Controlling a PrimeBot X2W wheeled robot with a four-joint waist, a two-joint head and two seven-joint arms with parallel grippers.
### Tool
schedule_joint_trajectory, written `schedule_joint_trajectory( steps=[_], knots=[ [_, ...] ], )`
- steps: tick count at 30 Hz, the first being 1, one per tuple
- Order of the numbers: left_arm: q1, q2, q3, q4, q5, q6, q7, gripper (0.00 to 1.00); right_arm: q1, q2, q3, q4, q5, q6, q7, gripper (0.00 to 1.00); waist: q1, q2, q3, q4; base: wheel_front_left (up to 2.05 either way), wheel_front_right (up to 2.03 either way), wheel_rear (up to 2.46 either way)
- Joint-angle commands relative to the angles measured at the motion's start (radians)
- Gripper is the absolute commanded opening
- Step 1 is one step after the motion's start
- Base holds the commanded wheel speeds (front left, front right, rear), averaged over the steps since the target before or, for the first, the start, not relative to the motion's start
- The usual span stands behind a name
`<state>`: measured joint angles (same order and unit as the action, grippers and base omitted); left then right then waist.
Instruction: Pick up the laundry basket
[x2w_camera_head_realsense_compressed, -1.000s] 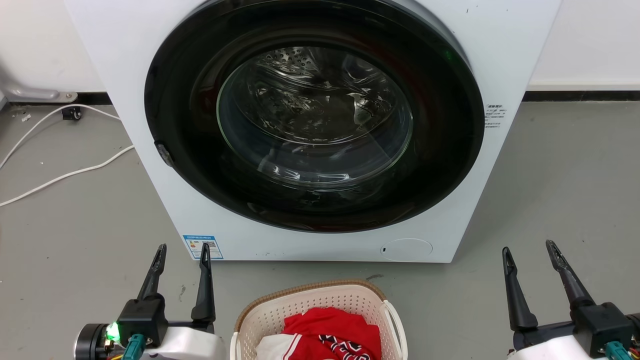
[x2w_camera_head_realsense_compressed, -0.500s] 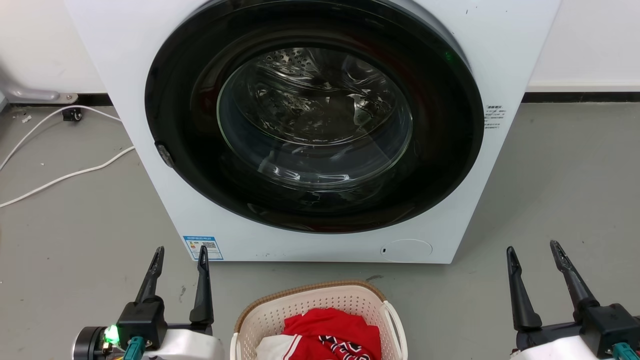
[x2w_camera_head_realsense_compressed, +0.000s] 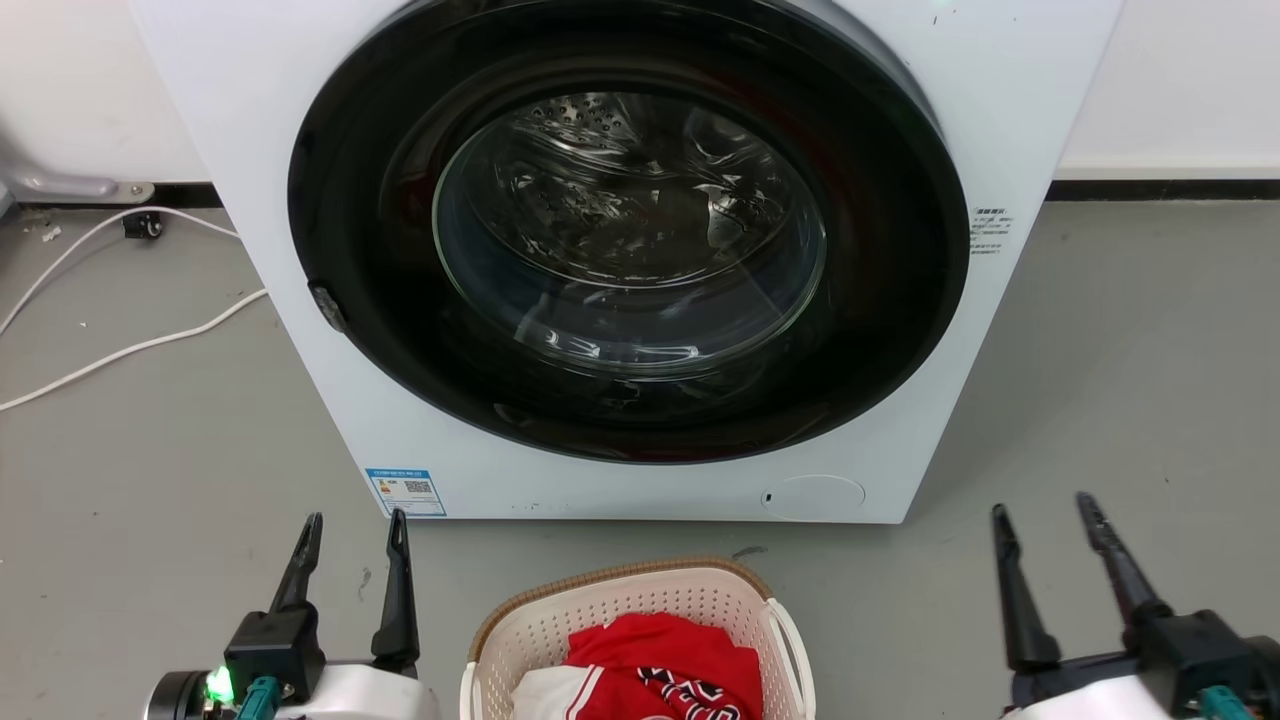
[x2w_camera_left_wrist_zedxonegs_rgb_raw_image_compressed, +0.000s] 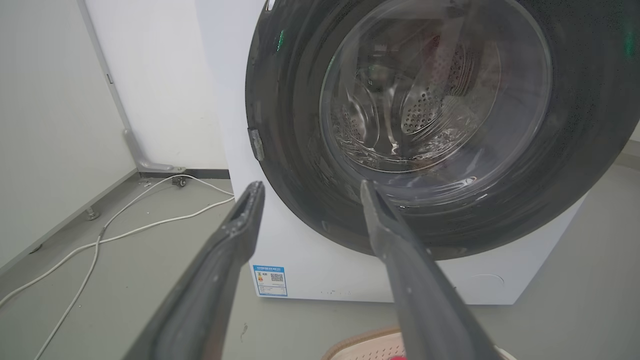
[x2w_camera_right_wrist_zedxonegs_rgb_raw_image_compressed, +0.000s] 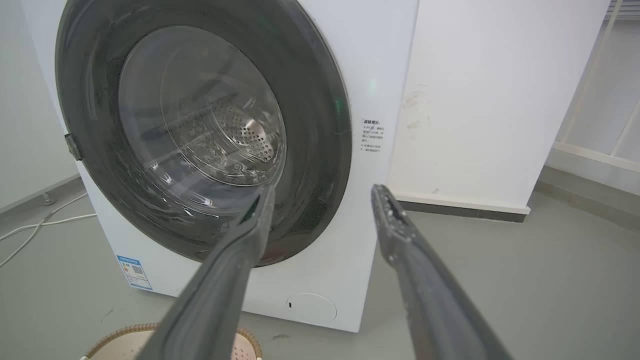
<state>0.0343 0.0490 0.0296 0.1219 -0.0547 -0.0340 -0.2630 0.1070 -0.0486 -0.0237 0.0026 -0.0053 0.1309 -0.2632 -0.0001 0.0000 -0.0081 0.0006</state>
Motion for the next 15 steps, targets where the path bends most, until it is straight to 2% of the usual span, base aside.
schedule_joint_trajectory(
  steps=[1, 9, 15],
  knots=[
    [-0.009, 0.002, 0.002, 0.018, 0.005, -0.006, -0.003, 1.0, -0.01, -0.003, 0.014, 0.009, 0.004, 0.0, -0.002, 1.0, 0.0001, 0.0, 0.005, -0.002, 0.0, 0.0, 0.0],
    [-0.05, 0.002, 0.027, 0.173, 0.005, -0.035, -0.003, 1.0, -0.06, -0.003, 0.113, 0.165, -0.005, 0.0, -0.002, 1.0, 0.0001, 0.0, 0.045, -0.008, 0.0, 0.0, 0.0],
    [-0.106, 0.002, 0.038, 0.28, -0.001, -0.046, -0.003, 1.0, -0.131, -0.003, 0.157, 0.284, -0.03, 0.0, -0.002, 1.0, 0.0001, 0.0, 0.12, -0.002, 0.0, 0.0, 0.0]
  ],
)
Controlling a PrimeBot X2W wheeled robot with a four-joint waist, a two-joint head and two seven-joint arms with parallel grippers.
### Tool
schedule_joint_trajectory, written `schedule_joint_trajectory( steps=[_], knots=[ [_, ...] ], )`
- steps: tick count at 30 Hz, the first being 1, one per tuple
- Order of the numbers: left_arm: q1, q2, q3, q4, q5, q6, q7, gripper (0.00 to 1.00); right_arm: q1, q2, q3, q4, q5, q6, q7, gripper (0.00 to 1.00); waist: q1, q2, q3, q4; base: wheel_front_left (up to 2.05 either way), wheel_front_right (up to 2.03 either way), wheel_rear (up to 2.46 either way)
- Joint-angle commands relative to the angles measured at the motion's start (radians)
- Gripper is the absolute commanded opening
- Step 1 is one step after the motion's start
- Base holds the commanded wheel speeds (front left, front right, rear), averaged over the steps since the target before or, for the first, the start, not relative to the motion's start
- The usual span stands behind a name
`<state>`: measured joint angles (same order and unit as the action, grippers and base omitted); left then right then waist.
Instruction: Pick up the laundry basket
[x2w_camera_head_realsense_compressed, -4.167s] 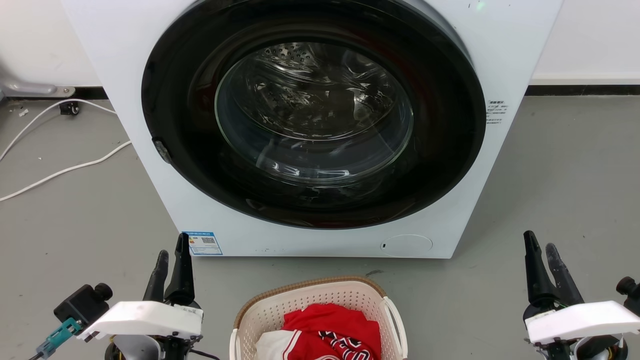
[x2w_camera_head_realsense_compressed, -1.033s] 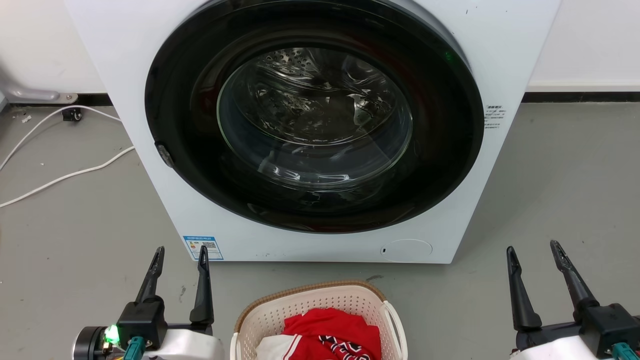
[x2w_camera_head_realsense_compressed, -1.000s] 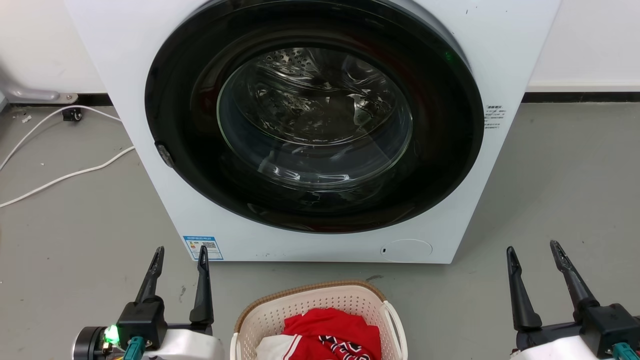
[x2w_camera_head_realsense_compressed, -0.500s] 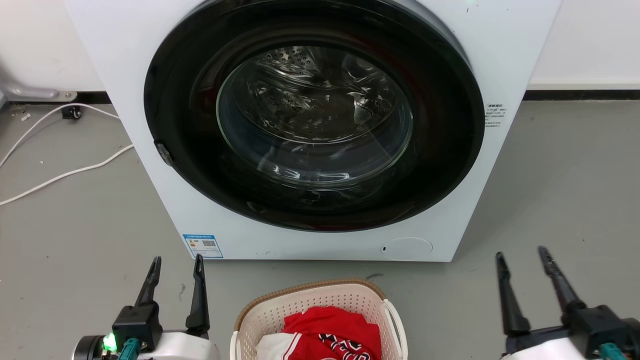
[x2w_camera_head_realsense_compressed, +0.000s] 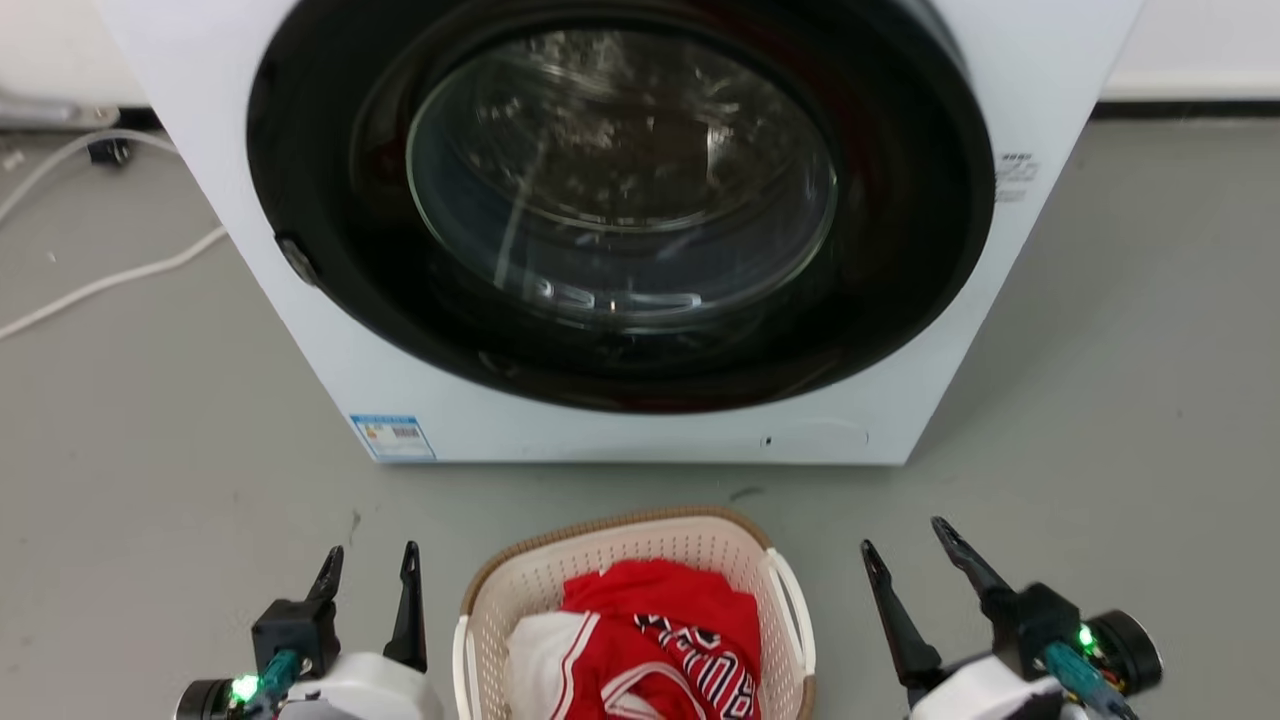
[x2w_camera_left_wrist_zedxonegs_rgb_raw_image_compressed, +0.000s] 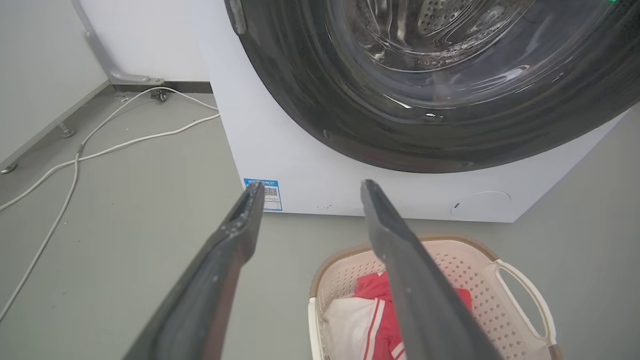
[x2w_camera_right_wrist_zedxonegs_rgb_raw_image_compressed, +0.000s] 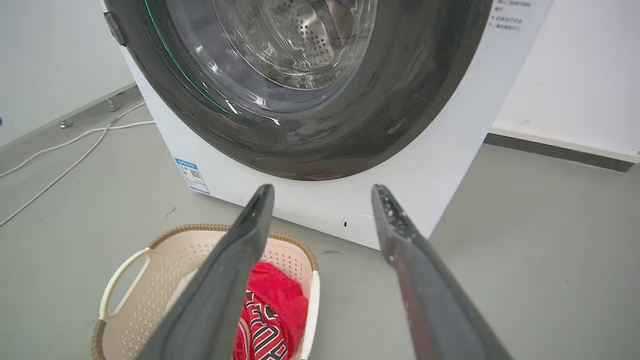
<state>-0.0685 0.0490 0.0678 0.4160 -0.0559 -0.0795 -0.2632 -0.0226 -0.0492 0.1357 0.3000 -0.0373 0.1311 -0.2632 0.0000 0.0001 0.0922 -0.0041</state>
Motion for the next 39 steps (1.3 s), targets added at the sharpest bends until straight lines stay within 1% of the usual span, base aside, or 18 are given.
schedule_joint_trajectory(
  steps=[1, 4, 9, 16, 22, 28, 32, 33, 39],
  knots=[
    [-0.015, 0.002, 0.002, 0.006, 0.0, -0.004, -0.002, 1.0, -0.019, -0.002, 0.002, 0.005, 0.001, -0.001, -0.002, 1.0, 0.0, -0.0001, 0.038, 0.002, 0.0, 0.0, 0.0],
    [-0.062, 0.002, 0.004, 0.065, -0.004, -0.014, -0.003, 1.0, -0.068, -0.01, 0.016, 0.063, -0.003, -0.001, -0.002, 1.0, 0.0, -0.0001, 0.092, 0.007, 0.0, 0.0, 0.0],
    [-0.145, 0.01, 0.005, 0.155, -0.005, -0.029, -0.002, 1.0, -0.155, -0.03, 0.046, 0.146, 0.022, -0.001, -0.002, 1.0, 0.0, -0.0001, 0.189, 0.016, 0.0, 0.0, 0.0],
    [-0.25, 0.021, -0.012, 0.282, 0.003, -0.042, -0.002, 1.0, -0.268, -0.064, 0.113, 0.287, 0.054, -0.001, -0.002, 1.0, 0.0, -0.0001, 0.307, 0.024, 0.0, 0.0, 0.0],
    [-0.329, 0.027, -0.031, 0.395, 0.015, -0.043, -0.003, 1.0, -0.359, -0.084, 0.163, 0.399, 0.09, -0.001, -0.002, 1.0, 0.0, -0.0001, 0.391, 0.03, 0.0, 0.0, 0.0],
    [-0.392, 0.026, -0.046, 0.481, 0.021, -0.042, -0.003, 1.0, -0.436, -0.097, 0.202, 0.501, 0.119, -0.001, -0.002, 1.0, 0.0, -0.0001, 0.473, 0.037, 0.0, 0.0, 0.0],
    [-0.427, 0.026, -0.047, 0.519, 0.02, -0.034, -0.003, 1.0, -0.483, -0.101, 0.232, 0.566, 0.141, -0.001, -0.002, 1.0, 0.0, -0.0001, 0.519, 0.04, 0.0, 0.0, 0.0],
    [-0.45, 0.027, -0.05, 0.539, 0.024, -0.023, -0.003, 1.0, -0.512, -0.101, 0.253, 0.602, 0.152, -0.001, -0.002, 1.0, 0.0, -0.0001, 0.552, 0.043, 0.0, 0.0, 0.0],
    [-0.493, 0.028, -0.046, 0.558, 0.01, -0.021, -0.003, 1.0, -0.572, -0.104, 0.281, 0.652, 0.18, -0.001, -0.002, 1.0, 0.0, -0.0001, 0.617, 0.045, 0.0, 0.0, 0.0]
  ],
)
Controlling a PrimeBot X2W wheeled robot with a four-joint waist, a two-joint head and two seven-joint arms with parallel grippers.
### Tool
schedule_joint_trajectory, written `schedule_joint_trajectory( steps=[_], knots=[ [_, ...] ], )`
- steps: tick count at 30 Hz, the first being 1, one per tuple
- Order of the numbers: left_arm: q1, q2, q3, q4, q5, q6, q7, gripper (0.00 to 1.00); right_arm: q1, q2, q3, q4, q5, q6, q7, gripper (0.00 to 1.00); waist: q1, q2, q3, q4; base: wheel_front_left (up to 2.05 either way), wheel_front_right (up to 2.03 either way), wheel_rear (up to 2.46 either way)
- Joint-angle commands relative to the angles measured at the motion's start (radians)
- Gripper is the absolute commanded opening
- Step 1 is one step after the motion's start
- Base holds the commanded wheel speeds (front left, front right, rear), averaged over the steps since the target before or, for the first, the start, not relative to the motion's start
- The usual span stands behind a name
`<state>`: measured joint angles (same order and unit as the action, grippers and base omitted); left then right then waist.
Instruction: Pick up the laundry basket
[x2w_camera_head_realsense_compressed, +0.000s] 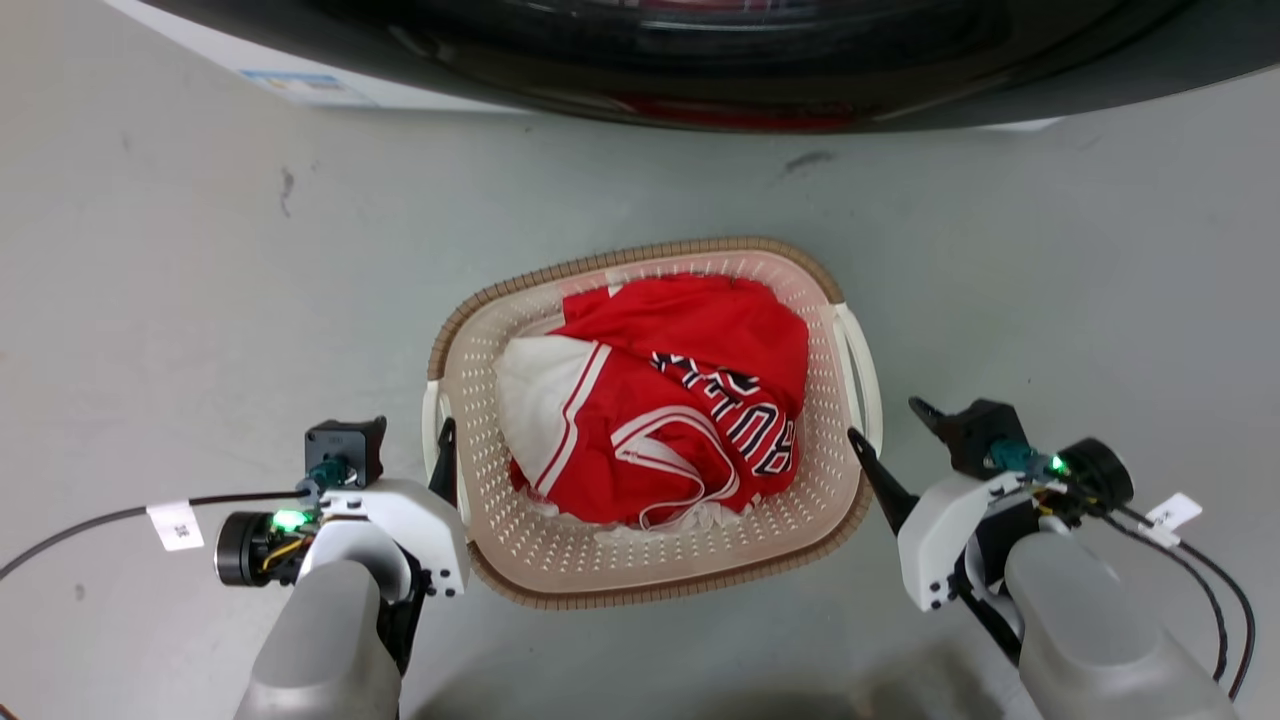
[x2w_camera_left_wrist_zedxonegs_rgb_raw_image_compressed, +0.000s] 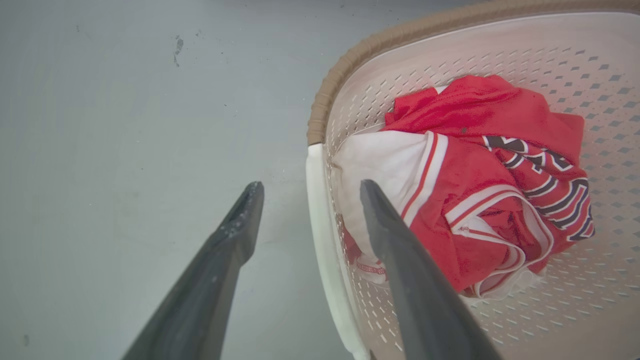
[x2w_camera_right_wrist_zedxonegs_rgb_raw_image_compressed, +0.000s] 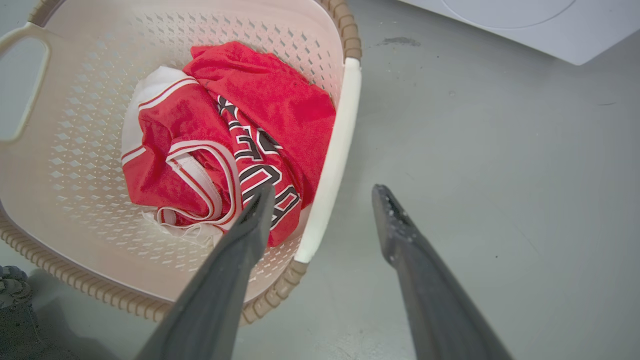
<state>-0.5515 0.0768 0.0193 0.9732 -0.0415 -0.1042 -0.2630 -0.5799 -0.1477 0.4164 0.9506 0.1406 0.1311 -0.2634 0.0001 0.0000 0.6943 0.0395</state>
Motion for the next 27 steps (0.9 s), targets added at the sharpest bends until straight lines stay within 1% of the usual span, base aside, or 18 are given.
schedule_joint_trajectory(
  steps=[1, 12, 21, 22, 23, 24, 25, 26, 27],
  knots=[
    [-0.018, 0.001, 0.003, 0.002, -0.005, 0.005, -0.003, 1.0, -0.025, -0.007, 0.003, 0.004, 0.005, -0.001, -0.002, 1.0, -0.0001, 0.0, 0.025, 0.001, 0.0, 0.0, 0.0],
    [-0.094, 0.011, -0.004, 0.051, -0.003, 0.009, -0.003, 1.0, -0.121, -0.014, 0.051, 0.046, 0.026, -0.001, -0.002, 1.0, -0.0001, 0.0, 0.121, 0.004, 0.0, 0.0, 0.0],
    [-0.139, 0.007, -0.022, 0.093, -0.001, 0.008, -0.003, 1.0, -0.193, -0.006, 0.085, 0.117, 0.037, -0.001, -0.002, 1.0, -0.0001, 0.0, 0.16, 0.002, 0.0, 0.0, 0.0],
    [-0.153, 0.004, -0.027, 0.109, -0.002, 0.009, -0.003, 1.0, -0.209, -0.001, 0.099, 0.14, 0.041, -0.001, -0.002, 1.0, -0.0001, 0.0, 0.166, 0.002, 0.0, 0.0, 0.0],
    [-0.156, 0.003, -0.029, 0.115, -0.003, 0.008, -0.003, 1.0, -0.215, 0.0, 0.105, 0.147, 0.044, -0.001, -0.002, 0.83, -0.0001, 0.0, 0.167, 0.001, 0.0, 0.0, 0.0],
    [-0.159, 0.001, -0.032, 0.125, -0.006, 0.003, -0.003, 1.0, -0.222, 0.001, 0.11, 0.153, 0.044, -0.001, -0.002, 0.32, -0.0001, 0.0, 0.168, 0.0, 0.0, 0.0, 0.0],
    [-0.165, 0.0, -0.036, 0.136, -0.008, 0.0, -0.003, 0.36, -0.227, 0.002, 0.117, 0.164, 0.044, -0.001, -0.002, 0.0, -0.0001, 0.0, 0.169, 0.0, 0.0, 0.0, 0.0],
    [-0.172, -0.001, -0.039, 0.143, -0.011, -0.002, -0.003, 0.0, -0.231, 0.005, 0.123, 0.174, 0.045, -0.001, -0.002, 0.0, -0.0001, 0.0, 0.168, 0.0, 0.0, 0.0, 0.0],
    [-0.177, -0.002, -0.042, 0.148, -0.013, -0.006, -0.003, 0.0, -0.234, 0.005, 0.125, 0.181, 0.048, -0.001, -0.002, 0.0, -0.0001, 0.0, 0.168, -0.001, 0.0, 0.0, 0.0]
  ],
)
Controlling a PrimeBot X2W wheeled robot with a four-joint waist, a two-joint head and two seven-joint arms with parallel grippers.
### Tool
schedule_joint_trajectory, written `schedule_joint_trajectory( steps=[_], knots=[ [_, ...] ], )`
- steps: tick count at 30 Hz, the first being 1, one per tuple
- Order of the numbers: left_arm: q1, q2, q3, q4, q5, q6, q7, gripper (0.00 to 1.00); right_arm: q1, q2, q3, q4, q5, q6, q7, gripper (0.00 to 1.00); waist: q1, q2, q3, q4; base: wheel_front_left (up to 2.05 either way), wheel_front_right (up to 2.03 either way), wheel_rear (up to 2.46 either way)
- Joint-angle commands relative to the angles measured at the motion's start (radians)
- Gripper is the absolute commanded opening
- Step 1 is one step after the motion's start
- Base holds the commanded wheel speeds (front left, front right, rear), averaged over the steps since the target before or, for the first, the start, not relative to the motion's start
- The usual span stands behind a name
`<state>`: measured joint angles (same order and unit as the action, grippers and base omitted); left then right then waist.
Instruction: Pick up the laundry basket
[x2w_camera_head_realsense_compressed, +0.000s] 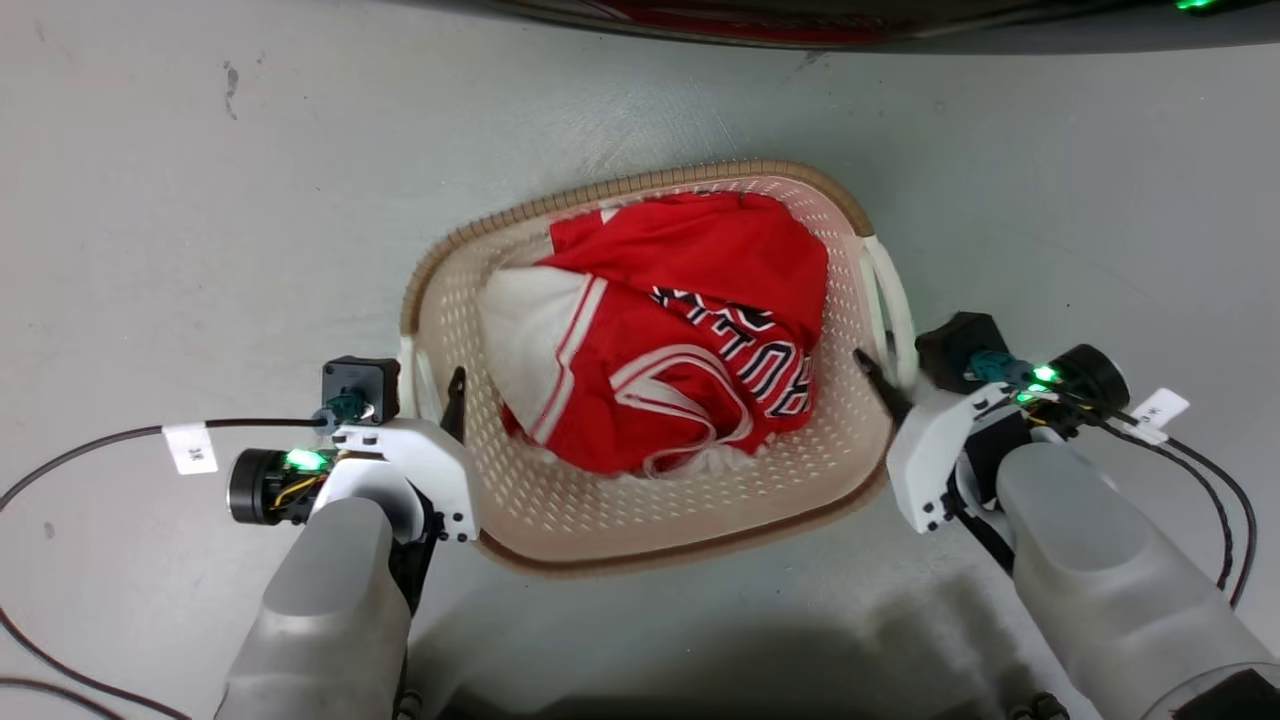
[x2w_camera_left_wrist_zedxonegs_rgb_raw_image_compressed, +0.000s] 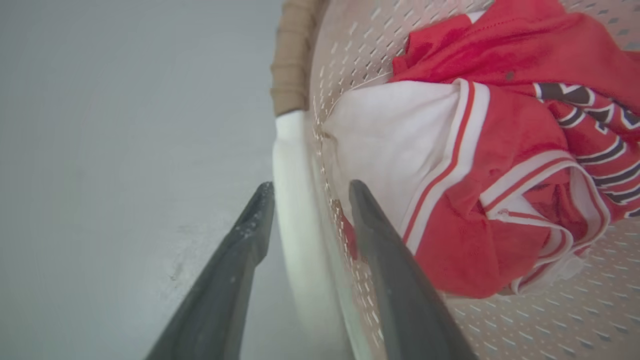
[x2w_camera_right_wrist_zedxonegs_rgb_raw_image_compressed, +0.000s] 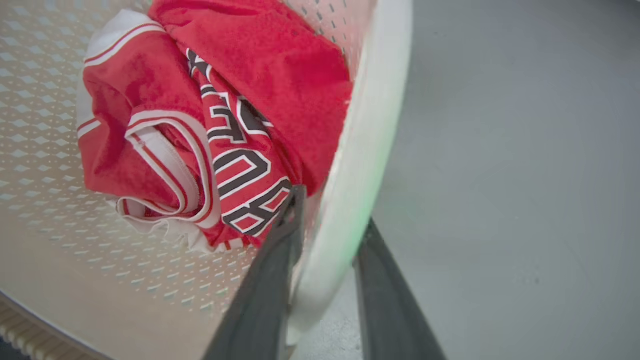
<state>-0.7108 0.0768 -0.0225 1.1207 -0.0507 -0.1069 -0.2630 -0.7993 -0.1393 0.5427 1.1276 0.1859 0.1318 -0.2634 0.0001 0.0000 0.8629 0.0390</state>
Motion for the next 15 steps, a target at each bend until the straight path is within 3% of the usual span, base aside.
schedule_joint_trajectory(
  steps=[1, 9, 15],
  knots=[
    [-0.02, -0.004, -0.005, 0.012, -0.006, -0.004, -0.003, 0.0, -0.02, -0.003, 0.003, 0.01, 0.006, -0.002, -0.002, 0.0, -0.0001, 0.0, -0.001, -0.002, 0.0, 0.0, 0.0],
    [-0.023, -0.013, -0.036, 0.058, -0.02, -0.018, -0.002, 0.0, -0.01, 0.016, 0.033, 0.036, 0.025, -0.001, -0.002, 0.0, -0.0001, 0.0, -0.038, 0.001, 0.0, 0.0, 0.0],
    [0.013, -0.024, -0.065, 0.121, -0.054, -0.025, -0.003, 0.0, 0.038, 0.048, 0.085, 0.104, 0.073, -0.001, -0.001, 0.0, -0.0001, 0.0, -0.158, -0.007, 0.0, 0.0, 0.0]
  ],
)
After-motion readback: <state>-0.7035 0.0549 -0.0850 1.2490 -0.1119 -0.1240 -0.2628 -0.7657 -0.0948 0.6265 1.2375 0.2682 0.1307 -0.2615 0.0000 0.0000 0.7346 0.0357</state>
